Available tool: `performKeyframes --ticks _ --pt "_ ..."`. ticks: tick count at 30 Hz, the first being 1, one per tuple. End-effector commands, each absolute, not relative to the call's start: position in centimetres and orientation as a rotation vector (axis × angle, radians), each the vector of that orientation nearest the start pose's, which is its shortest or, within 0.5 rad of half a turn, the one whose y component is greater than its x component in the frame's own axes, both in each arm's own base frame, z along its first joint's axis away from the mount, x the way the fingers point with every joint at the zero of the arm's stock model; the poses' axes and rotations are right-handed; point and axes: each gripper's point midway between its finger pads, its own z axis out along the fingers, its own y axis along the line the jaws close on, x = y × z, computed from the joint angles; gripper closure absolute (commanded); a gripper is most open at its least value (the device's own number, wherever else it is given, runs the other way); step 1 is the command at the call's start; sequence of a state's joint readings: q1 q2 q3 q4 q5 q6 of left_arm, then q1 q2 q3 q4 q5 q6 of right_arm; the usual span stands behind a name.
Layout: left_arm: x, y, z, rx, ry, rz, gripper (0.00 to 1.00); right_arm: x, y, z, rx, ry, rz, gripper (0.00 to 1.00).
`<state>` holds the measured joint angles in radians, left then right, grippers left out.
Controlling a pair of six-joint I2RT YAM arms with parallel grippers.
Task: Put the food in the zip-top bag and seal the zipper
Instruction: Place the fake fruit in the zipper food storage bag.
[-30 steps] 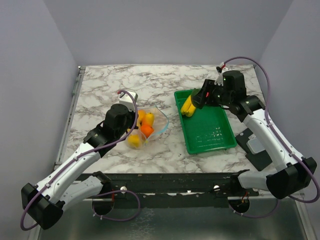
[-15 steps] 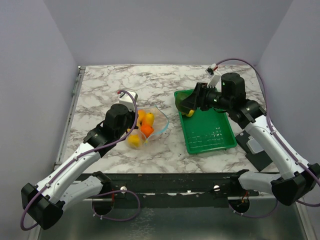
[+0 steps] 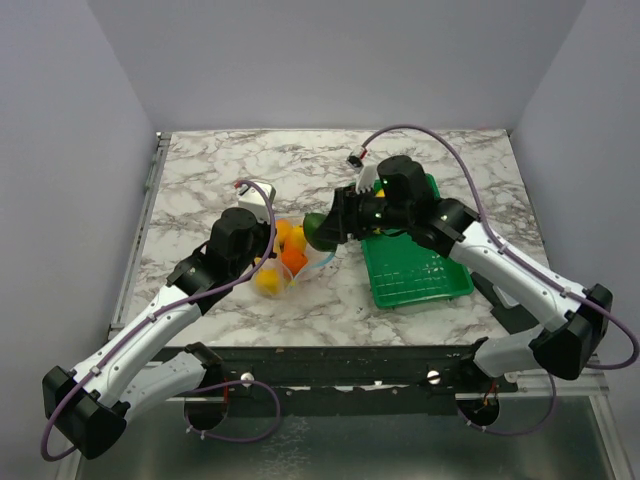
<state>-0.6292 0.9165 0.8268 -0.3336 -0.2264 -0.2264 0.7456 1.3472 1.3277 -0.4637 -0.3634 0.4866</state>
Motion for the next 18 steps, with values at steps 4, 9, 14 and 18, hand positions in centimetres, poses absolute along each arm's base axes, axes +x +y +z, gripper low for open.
performKeyframes --ticks 4,9,14,18 --pt "27.5 -16.2 22.2 0.258 1.971 -0.333 1.00 25.0 35.5 27.4 -0.569 2.167 0.950 0.67" --pt "27.5 -16.2 22.3 0.257 1.971 -0.331 1.00 25.7 36.5 25.8 -0.596 2.198 0.881 0.67" --pt "27.5 -16.2 22.3 0.259 1.970 -0.331 1.00 26.6 36.9 24.2 -0.600 2.230 0.798 0.67" --pt "27.5 -16.2 22.2 0.261 1.974 -0.331 1.00 27.2 37.3 23.0 -0.606 2.256 0.744 0.67"
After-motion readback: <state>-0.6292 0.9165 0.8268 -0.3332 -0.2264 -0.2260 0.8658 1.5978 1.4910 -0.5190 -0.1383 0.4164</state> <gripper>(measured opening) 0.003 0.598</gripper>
